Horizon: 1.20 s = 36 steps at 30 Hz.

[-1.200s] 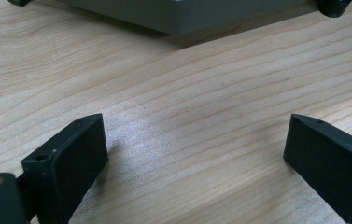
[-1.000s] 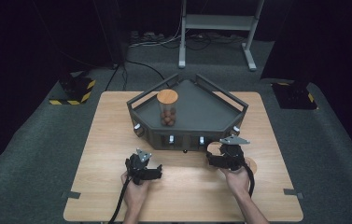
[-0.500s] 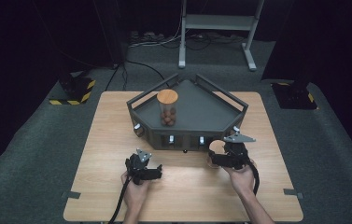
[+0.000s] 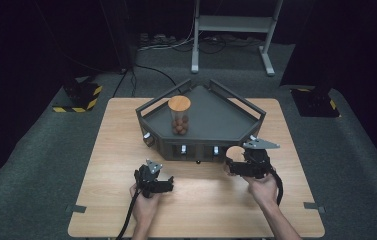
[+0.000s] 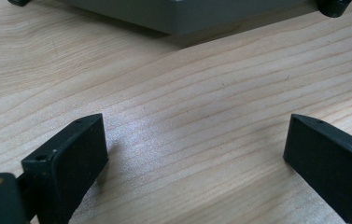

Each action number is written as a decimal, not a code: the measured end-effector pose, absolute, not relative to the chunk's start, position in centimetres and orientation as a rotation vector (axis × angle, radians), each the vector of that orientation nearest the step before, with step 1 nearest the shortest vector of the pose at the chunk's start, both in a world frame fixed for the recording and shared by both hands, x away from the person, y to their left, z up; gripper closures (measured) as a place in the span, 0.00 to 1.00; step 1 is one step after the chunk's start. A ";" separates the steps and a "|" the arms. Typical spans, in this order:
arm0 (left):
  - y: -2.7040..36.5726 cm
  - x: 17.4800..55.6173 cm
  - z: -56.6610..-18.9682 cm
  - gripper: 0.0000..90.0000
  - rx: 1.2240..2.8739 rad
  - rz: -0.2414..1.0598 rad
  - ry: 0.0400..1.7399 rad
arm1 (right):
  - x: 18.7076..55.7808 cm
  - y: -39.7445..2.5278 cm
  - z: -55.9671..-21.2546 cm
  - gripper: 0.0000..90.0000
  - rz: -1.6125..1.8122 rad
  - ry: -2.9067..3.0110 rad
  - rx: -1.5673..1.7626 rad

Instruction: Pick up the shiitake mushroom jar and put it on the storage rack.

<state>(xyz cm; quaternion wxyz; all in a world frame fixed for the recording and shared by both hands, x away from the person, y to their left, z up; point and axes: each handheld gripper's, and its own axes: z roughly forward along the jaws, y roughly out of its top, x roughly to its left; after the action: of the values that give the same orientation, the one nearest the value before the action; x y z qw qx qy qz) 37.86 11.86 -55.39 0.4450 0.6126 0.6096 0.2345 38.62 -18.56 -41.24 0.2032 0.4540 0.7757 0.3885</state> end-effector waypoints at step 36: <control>11.9 37.9 -55.4 0.07 1.517 0.581 1.511 | 39.2 -16.8 -34.0 0.26 1.197 2.172 1.176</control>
<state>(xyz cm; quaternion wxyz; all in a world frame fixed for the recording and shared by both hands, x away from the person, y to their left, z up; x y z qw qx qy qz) 37.87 11.86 -55.39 0.4455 0.6122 0.6097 0.2345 39.23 -16.84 -33.99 0.1970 0.4202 0.7758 0.4275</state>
